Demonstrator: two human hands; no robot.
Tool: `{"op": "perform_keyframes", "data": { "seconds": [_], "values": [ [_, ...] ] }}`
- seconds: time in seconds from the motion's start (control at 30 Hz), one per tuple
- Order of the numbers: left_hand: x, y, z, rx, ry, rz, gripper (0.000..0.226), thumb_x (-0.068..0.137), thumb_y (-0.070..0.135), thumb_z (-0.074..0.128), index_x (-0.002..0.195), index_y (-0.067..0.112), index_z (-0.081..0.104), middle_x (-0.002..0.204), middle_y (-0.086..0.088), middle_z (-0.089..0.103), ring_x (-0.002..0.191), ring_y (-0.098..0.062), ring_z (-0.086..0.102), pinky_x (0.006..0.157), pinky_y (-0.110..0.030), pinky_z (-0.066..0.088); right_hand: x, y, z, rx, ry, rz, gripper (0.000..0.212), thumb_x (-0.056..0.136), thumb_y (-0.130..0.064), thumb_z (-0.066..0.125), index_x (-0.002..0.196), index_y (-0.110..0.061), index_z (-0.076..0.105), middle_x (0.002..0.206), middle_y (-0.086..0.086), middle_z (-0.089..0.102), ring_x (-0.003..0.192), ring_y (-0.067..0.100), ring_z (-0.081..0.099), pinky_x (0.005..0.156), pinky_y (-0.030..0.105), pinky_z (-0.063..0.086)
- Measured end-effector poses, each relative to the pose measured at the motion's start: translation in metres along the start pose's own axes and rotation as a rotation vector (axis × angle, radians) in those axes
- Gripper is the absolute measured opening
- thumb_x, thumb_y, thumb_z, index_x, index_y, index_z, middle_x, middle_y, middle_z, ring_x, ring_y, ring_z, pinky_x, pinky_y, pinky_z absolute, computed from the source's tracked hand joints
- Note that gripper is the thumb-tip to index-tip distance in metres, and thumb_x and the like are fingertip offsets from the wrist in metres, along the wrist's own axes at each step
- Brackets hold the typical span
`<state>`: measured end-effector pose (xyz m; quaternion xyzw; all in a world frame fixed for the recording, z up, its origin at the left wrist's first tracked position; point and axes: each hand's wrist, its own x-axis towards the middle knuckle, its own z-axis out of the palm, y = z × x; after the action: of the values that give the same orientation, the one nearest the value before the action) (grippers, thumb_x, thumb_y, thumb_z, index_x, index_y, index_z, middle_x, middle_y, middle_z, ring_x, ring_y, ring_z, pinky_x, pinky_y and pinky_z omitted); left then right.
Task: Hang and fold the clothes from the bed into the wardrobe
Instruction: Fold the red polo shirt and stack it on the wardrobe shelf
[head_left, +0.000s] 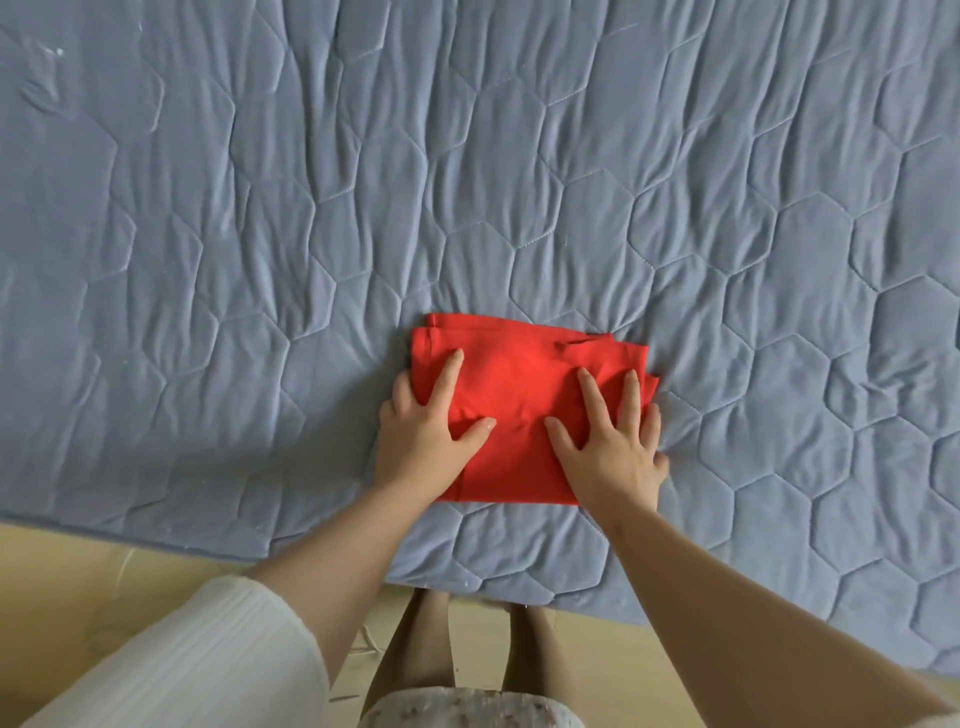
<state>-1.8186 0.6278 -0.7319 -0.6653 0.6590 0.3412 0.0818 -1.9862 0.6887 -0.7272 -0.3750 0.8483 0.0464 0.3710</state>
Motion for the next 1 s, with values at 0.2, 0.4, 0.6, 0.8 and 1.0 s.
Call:
{"op": "perform_keyframes", "data": {
  "seconds": [0.2,0.4,0.6,0.8,1.0],
  "values": [
    [0.015,0.002,-0.012,-0.366,-0.289,-0.156,0.087,0.070,0.047,0.074,0.136,0.059,0.018,0.139,-0.007,0.039,0.122,-0.028,0.047,0.101,-0.033,0.037,0.006,-0.001,-0.020,0.234,-0.081,-0.010,0.069,0.080,-0.053,0.061,0.140,-0.049,0.028,0.155,-0.006,0.007,0.130,0.033,0.034,0.104,0.037,0.032],
    [-0.008,0.004,-0.047,-0.675,-0.375,-0.252,0.077,0.071,0.026,0.078,0.136,0.039,0.039,0.133,0.002,0.049,0.111,-0.013,0.050,0.090,-0.023,0.038,-0.012,-0.004,-0.049,0.409,-0.182,-0.011,0.071,0.078,-0.027,0.071,0.140,-0.033,0.038,0.140,0.004,0.029,0.121,0.017,0.043,0.091,0.018,0.029],
    [-0.060,-0.008,-0.108,-0.751,-0.324,-0.350,0.074,0.070,0.025,0.079,0.133,0.037,0.042,0.125,0.000,0.053,0.107,-0.016,0.056,0.092,-0.030,0.045,-0.063,-0.035,-0.085,0.525,-0.287,-0.034,0.070,0.076,-0.011,0.072,0.138,-0.026,0.043,0.137,0.008,0.038,0.122,0.023,0.044,0.105,0.034,0.037],
    [-0.119,-0.014,-0.209,-0.946,-0.049,-0.343,0.074,0.068,0.023,0.080,0.130,0.041,0.043,0.107,0.010,0.057,0.088,0.000,0.055,0.065,-0.013,0.040,-0.112,-0.114,-0.155,0.650,-0.370,-0.204,0.074,0.076,-0.001,0.070,0.139,-0.026,0.041,0.122,0.000,0.046,0.108,0.019,0.051,0.089,0.031,0.042],
    [-0.188,-0.042,-0.313,-1.091,0.234,-0.364,0.074,0.070,0.025,0.079,0.131,0.040,0.040,0.120,0.004,0.047,0.099,-0.013,0.052,0.078,-0.023,0.039,-0.175,-0.215,-0.199,0.731,-0.547,-0.349,0.063,0.079,0.004,0.065,0.129,-0.027,0.042,0.130,0.008,0.047,0.097,0.019,0.054,0.085,0.035,0.045]
  ]
}}
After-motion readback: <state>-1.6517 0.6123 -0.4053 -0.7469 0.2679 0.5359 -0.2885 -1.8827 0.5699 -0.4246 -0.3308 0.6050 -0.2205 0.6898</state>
